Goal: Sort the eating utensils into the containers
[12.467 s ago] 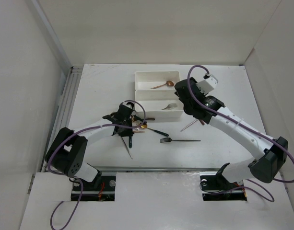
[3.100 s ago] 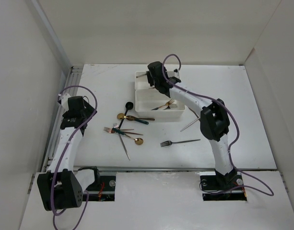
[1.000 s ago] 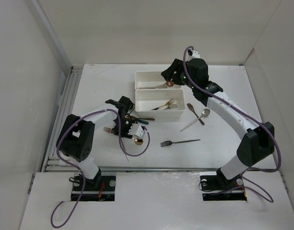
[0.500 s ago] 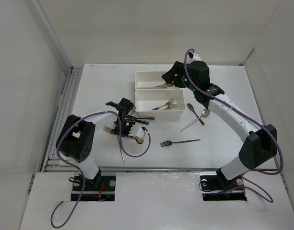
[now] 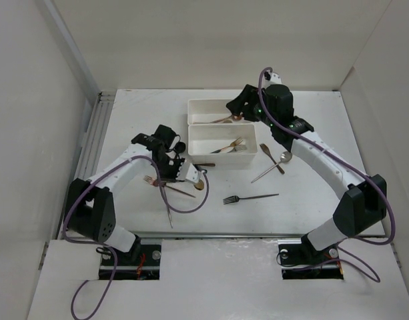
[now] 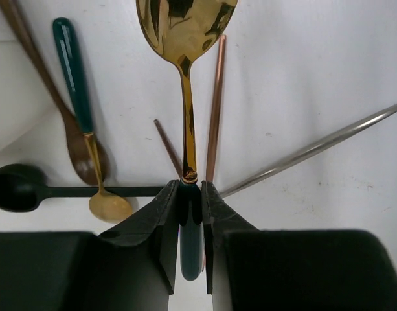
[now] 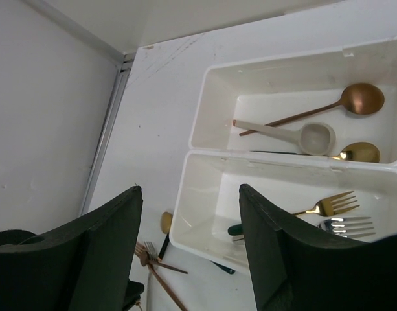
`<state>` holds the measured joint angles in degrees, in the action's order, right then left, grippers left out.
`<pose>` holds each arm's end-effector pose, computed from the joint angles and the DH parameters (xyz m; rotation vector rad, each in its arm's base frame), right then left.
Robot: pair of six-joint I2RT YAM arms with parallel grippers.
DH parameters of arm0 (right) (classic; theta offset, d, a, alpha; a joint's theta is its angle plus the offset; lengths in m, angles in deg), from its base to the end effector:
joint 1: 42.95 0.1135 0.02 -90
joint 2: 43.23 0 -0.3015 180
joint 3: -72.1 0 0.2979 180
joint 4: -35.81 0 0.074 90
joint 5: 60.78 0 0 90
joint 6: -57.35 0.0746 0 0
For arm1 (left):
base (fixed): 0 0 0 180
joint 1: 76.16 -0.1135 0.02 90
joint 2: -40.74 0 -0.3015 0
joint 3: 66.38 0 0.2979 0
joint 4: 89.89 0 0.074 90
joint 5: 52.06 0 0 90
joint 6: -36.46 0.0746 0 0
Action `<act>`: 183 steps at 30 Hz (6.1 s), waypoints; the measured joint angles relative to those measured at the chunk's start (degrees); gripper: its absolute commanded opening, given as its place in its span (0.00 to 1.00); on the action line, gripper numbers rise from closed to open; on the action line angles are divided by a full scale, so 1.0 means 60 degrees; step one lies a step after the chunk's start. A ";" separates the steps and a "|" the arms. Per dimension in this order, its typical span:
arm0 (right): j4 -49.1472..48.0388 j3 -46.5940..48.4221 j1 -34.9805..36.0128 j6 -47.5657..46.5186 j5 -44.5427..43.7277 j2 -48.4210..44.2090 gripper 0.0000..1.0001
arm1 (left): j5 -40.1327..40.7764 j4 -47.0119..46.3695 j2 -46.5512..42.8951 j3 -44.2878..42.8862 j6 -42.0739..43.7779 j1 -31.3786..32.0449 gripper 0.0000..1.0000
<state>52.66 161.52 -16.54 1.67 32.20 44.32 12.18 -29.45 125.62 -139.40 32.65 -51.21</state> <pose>0.3998 0.2029 0.3861 0.0935 1.9036 0.7821 0.2833 -0.1676 0.2181 2.2260 1.4122 -0.3095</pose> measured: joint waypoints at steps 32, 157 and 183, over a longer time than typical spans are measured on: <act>0.1800 0.0506 -0.4011 -0.0313 0.1173 0.1650 0.67 | 0.1239 -0.6830 0.7337 -0.8357 -0.6648 0.0499 0.44; 0.2761 0.5497 0.0754 0.5482 -0.2153 0.5716 0.85 | 0.2076 -0.4911 0.0004 -0.3377 -1.3238 -0.3544 0.75; 0.6080 -0.2809 0.3104 -1.1632 0.1836 0.0969 0.76 | 0.1949 -0.5173 -0.2677 -0.1588 -1.3854 -0.3544 0.75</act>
<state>89.14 144.67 2.08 -68.12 43.22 50.13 23.88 -60.49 109.56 -148.93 -50.47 -72.48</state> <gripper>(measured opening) 0.791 0.743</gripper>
